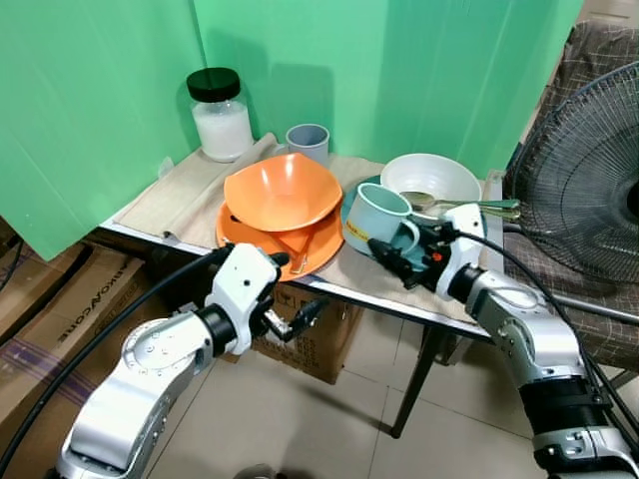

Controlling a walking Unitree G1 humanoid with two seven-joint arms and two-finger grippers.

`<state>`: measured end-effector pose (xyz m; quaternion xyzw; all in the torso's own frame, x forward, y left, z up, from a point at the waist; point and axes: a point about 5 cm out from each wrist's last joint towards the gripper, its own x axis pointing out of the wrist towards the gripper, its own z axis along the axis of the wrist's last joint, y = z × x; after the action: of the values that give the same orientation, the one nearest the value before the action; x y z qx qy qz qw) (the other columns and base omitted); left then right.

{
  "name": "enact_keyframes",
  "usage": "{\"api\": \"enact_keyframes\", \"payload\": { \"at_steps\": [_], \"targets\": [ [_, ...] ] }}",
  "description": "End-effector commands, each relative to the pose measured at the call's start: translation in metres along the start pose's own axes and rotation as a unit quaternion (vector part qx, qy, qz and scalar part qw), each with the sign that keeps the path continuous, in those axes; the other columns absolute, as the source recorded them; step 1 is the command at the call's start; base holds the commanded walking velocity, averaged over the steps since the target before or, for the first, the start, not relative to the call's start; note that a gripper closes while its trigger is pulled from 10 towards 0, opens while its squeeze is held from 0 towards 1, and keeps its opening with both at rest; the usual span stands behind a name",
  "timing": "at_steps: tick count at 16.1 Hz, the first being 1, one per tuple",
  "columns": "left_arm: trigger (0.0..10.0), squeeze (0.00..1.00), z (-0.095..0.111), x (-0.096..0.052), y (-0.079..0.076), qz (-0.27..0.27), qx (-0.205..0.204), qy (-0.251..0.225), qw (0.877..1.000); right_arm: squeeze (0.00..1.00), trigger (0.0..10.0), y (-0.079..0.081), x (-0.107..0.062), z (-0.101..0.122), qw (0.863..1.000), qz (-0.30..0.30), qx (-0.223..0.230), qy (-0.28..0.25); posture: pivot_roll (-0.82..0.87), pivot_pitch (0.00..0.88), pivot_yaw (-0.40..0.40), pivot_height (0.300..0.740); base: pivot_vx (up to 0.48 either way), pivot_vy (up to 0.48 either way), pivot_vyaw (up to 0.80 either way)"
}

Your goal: Setting the table

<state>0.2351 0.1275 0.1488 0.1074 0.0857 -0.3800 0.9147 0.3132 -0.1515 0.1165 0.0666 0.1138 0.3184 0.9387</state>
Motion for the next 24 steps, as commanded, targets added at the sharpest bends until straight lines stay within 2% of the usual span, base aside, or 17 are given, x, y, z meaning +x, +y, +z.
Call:
{"api": "enact_keyframes", "payload": {
  "at_steps": [1,2,3,4,6,14,24],
  "targets": [
    [10.0,0.0,0.0,0.0013,0.0003,-0.005,0.004,0.005,1.0,0.0,10.0,0.0055,0.0004,0.0027,1.0,0.022,0.001,-0.005,0.05,0.0,0.041,0.74,0.0,0.0,0.0],
    [10.0,0.0,0.0002,0.0014,0.0005,-0.005,0.004,0.004,1.0,0.0,8.5,0.0056,0.0009,0.0032,1.0,0.023,0.0,-0.006,0.05,0.0,0.042,0.74,0.0,0.0,0.0],
    [10.0,0.0,0.0002,0.0014,0.0005,-0.005,0.005,0.004,1.0,0.0,4.7,0.0054,0.0011,0.0033,1.0,0.022,0.0,-0.006,0.05,0.0,0.042,0.74,0.0,0.0,0.0],
    [10.0,0.0,0.0004,0.0013,0.0007,-0.006,0.005,0.004,1.0,0.0,2.2,0.0049,0.0018,0.0031,1.0,0.019,0.001,-0.004,0.05,0.0,0.043,0.74,0.0,0.0,0.0],
    [10.0,0.0,0.0005,0.0012,0.0008,-0.007,0.004,0.004,1.0,0.0,0.0,0.0025,0.0044,-0.0005,1.0,0.002,0.008,0.009,0.04,0.0,0.047,0.74,0.0,0.0,0.0],
    [10.0,0.0,0.0021,0.0047,0.0036,-0.011,0.007,0.003,1.0,0.0,0.0,-0.0006,0.0081,0.0007,0.999,-0.026,0.03,0.006,0.03,0.0,0.066,0.74,0.0,0.0,0.0],
    [10.0,0.0,0.0022,0.0083,0.0023,-0.014,0.008,0.002,1.0,0.0,0.0,0.0059,0.0072,0.0024,1.0,-0.013,0.024,-0.002,0.0,0.0,0.072,0.74,0.0,0.0,0.0]
  ]
}}
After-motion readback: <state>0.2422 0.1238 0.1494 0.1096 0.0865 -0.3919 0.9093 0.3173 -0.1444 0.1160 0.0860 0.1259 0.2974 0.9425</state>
